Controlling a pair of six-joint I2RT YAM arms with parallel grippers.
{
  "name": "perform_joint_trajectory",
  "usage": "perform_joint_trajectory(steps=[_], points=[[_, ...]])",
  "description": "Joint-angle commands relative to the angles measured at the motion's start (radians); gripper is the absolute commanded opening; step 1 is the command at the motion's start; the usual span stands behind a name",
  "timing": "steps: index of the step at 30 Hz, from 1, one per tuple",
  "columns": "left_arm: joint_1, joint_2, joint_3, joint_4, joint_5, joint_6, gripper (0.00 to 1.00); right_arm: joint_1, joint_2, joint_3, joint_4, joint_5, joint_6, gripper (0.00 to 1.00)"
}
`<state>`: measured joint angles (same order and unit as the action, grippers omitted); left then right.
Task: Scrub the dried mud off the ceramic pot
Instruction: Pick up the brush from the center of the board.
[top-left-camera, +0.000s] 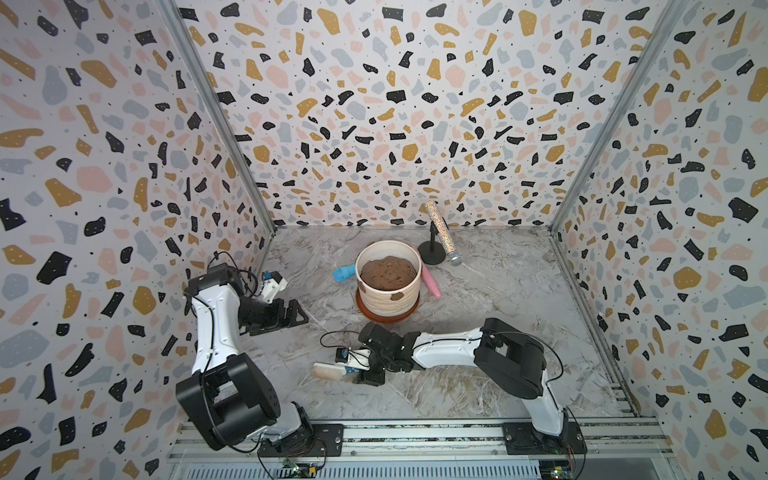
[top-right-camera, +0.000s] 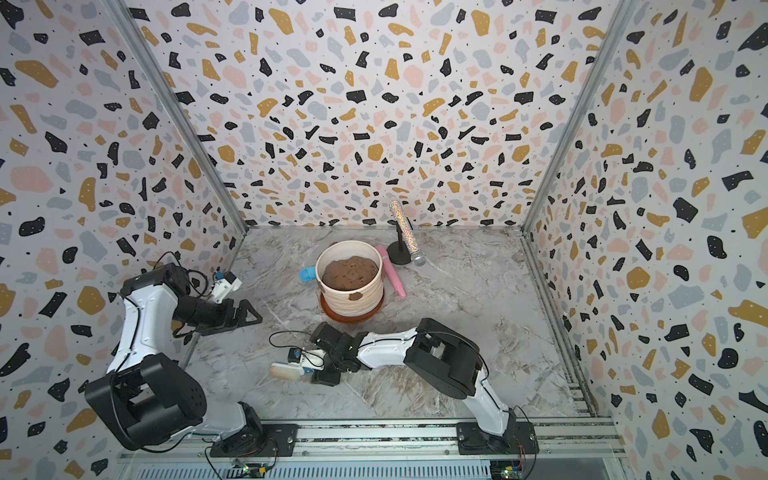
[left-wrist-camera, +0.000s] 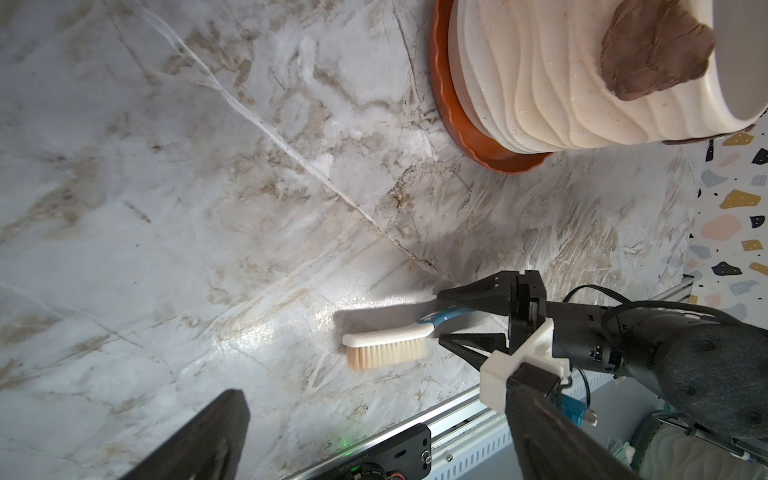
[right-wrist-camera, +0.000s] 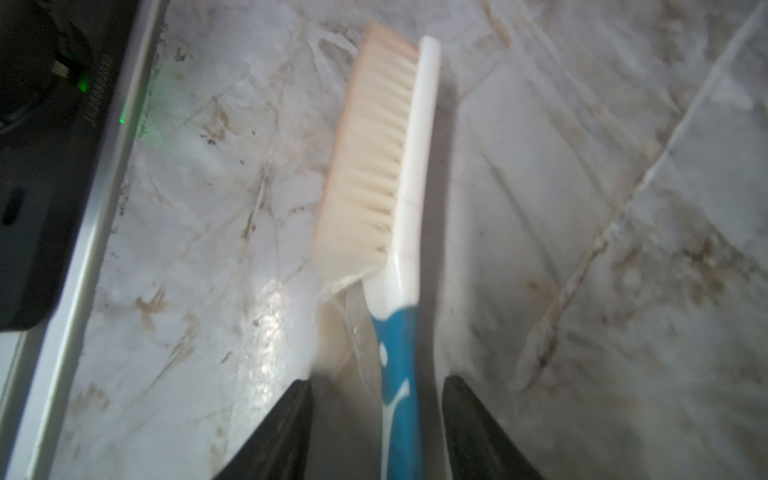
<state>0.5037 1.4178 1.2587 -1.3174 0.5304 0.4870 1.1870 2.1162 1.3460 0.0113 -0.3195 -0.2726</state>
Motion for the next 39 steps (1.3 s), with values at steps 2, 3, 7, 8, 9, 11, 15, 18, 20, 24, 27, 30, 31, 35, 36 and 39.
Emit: perform_joint_trajectory(steps=[2,3,7,8,9,11,15,18,20,24,27,30,31,35,36,39], points=[[0.008,-0.022,-0.021,0.000,-0.012,0.030,1.00,0.003,0.020,0.045,-0.047,-0.035,-0.028,0.36],[0.010,-0.023,-0.023,-0.002,-0.013,0.037,1.00,0.003,0.022,0.042,-0.045,-0.036,-0.028,0.31],[0.019,-0.026,-0.024,-0.020,0.000,0.067,1.00,0.003,0.016,0.033,-0.043,-0.053,-0.040,0.12],[0.022,-0.026,-0.021,-0.026,0.004,0.068,1.00,0.003,0.008,0.023,-0.033,-0.052,-0.043,0.09],[0.024,-0.025,-0.015,-0.036,0.005,0.067,1.00,0.003,-0.008,0.008,-0.012,-0.044,-0.042,0.06],[0.024,-0.026,0.000,-0.053,0.015,0.067,1.00,0.003,-0.047,-0.029,0.038,-0.022,-0.043,0.02],[0.024,-0.055,0.017,-0.094,0.090,0.120,1.00,0.003,-0.170,-0.121,0.181,0.090,-0.024,0.00],[0.021,-0.080,0.045,-0.143,0.188,0.145,1.00,0.005,-0.289,-0.189,0.283,0.199,-0.007,0.00],[0.020,-0.082,0.094,-0.206,0.273,0.165,1.00,0.005,-0.362,-0.233,0.351,0.268,-0.013,0.00],[0.002,-0.067,0.202,-0.356,0.442,0.207,1.00,0.005,-0.465,-0.288,0.441,0.393,-0.022,0.00],[-0.055,-0.027,0.269,-0.475,0.526,0.247,1.00,0.005,-0.497,-0.273,0.433,0.417,-0.033,0.00],[-0.158,-0.019,0.292,-0.477,0.533,0.213,1.00,0.006,-0.508,-0.267,0.451,0.506,-0.032,0.00],[-0.194,-0.019,0.296,-0.472,0.540,0.200,1.00,0.006,-0.511,-0.263,0.449,0.522,-0.047,0.00],[-0.316,-0.008,0.302,-0.391,0.526,0.062,0.98,0.014,-0.532,-0.256,0.445,0.564,-0.098,0.00],[-0.338,-0.005,0.300,-0.374,0.529,0.037,0.95,0.014,-0.541,-0.264,0.461,0.572,-0.100,0.00],[-0.380,0.009,0.294,-0.327,0.566,-0.036,0.84,0.020,-0.557,-0.279,0.499,0.617,-0.108,0.00]])
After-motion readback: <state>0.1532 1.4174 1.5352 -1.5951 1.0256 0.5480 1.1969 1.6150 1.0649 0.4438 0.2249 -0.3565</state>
